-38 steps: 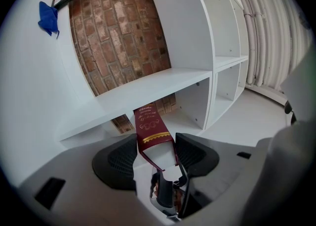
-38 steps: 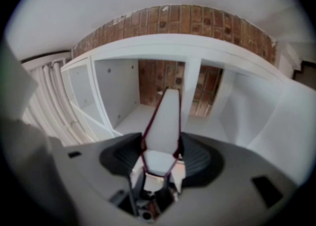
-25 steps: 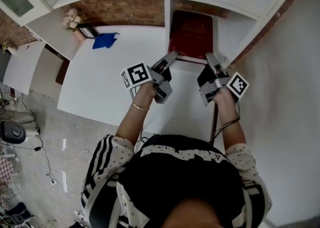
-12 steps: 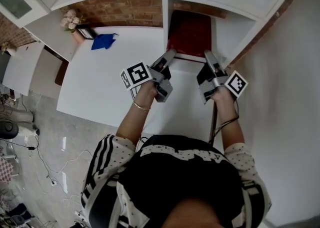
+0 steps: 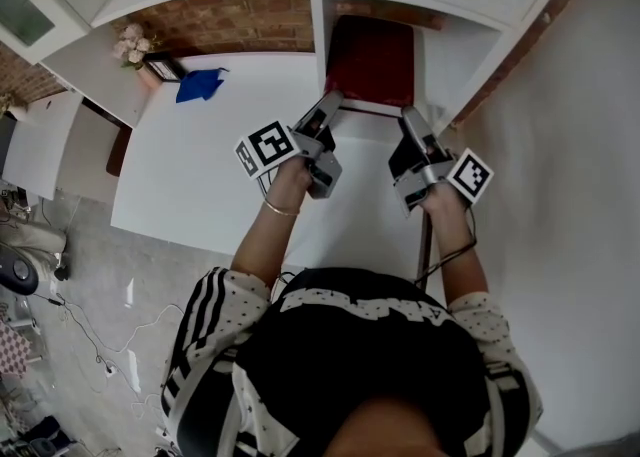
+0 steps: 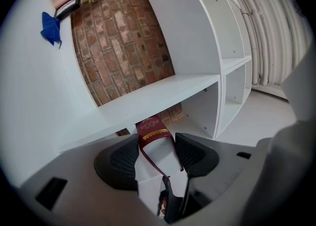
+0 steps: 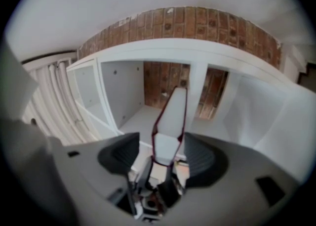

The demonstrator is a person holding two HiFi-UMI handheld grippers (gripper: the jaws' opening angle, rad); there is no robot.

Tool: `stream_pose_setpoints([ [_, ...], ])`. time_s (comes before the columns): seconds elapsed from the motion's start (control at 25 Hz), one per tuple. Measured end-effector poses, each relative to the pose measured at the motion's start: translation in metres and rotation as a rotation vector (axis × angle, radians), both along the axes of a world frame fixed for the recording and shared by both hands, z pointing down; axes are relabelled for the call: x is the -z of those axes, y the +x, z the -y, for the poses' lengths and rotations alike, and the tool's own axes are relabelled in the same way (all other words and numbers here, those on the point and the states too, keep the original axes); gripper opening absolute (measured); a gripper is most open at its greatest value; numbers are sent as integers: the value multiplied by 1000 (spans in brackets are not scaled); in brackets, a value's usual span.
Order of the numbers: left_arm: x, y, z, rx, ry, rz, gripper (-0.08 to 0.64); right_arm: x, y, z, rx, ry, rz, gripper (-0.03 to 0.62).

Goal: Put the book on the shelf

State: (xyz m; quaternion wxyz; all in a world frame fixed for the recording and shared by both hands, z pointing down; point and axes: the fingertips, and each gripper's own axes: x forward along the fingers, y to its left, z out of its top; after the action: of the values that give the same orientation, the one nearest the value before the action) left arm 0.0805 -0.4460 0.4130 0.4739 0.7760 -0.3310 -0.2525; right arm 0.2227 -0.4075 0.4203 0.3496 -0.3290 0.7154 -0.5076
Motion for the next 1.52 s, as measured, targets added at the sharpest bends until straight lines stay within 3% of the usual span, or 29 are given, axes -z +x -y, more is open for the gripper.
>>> stream_pose_setpoints([
  [0.16, 0, 0, 0, 8, 2, 4, 258, -4, 0, -2, 3, -16, -13, 281],
  [0.36, 0, 0, 1, 9, 2, 5, 258, -10, 1, 2, -12, -51, -2, 215],
  [1.52, 0, 4, 18, 4, -2, 11, 259, -9, 4, 23, -26, -77, 36, 213],
])
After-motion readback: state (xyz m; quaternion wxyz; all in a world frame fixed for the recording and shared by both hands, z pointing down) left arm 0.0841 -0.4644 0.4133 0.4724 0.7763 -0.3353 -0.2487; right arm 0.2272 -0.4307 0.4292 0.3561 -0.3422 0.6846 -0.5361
